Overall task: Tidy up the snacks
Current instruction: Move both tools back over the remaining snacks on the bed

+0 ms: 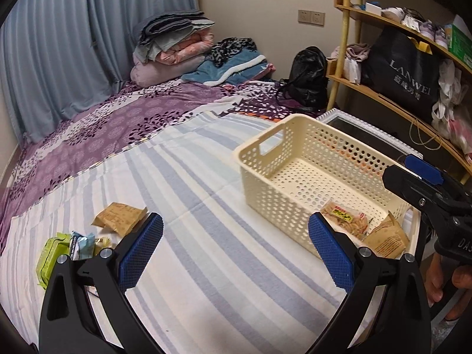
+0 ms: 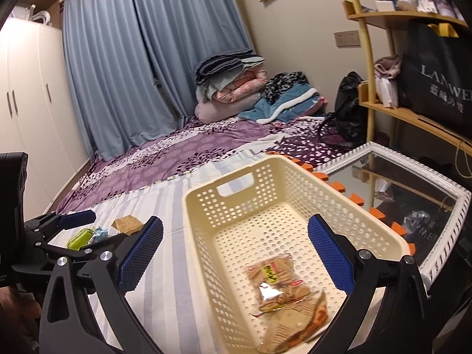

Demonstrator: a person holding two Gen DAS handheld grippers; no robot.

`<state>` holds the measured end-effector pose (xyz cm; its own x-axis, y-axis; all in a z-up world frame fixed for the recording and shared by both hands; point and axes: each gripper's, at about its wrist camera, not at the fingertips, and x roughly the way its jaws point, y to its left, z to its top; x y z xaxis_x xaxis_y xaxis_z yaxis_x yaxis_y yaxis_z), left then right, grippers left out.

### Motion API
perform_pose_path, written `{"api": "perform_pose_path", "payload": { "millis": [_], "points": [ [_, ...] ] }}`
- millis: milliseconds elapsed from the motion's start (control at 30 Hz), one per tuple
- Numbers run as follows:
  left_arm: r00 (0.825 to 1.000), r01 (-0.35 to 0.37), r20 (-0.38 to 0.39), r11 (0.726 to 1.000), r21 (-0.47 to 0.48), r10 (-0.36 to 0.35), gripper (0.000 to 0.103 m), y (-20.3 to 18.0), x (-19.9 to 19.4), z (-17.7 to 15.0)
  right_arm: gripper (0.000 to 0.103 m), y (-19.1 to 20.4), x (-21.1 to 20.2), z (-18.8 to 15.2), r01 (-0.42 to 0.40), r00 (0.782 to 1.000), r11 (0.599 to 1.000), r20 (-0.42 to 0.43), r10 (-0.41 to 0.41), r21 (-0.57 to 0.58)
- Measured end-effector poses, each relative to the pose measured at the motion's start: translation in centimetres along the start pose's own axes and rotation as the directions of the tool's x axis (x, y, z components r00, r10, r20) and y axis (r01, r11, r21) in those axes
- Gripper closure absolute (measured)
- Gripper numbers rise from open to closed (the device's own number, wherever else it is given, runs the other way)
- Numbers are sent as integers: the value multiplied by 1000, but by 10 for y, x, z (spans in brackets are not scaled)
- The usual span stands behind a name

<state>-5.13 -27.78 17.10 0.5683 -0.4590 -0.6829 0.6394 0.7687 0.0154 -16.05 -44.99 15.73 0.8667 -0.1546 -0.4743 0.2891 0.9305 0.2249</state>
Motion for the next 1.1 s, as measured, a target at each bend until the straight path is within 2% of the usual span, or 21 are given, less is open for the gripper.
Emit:
{"api": "perform_pose_path", "payload": {
  "millis": [267, 467, 667, 1100],
  "points": [
    [998, -55, -11, 992, -109, 55, 3, 55, -8, -21, 5, 40, 15, -2, -65, 997, 997, -45, 63, -48],
    [994, -112, -36, 973, -201, 107, 3, 104, -18, -45, 5, 79, 29, -12, -141, 986, 985, -106, 130, -103],
    [985, -171, -63, 942, -289, 159, 3, 153, -29, -74, 5, 114, 43, -28, -217, 964, 966, -186, 190, -138],
    [958, -283, -174, 864, -416, 230, 3, 239, -39, -147, 5, 164, 61, -64, -283, 927, 940, -307, 216, -192]
  ]
}}
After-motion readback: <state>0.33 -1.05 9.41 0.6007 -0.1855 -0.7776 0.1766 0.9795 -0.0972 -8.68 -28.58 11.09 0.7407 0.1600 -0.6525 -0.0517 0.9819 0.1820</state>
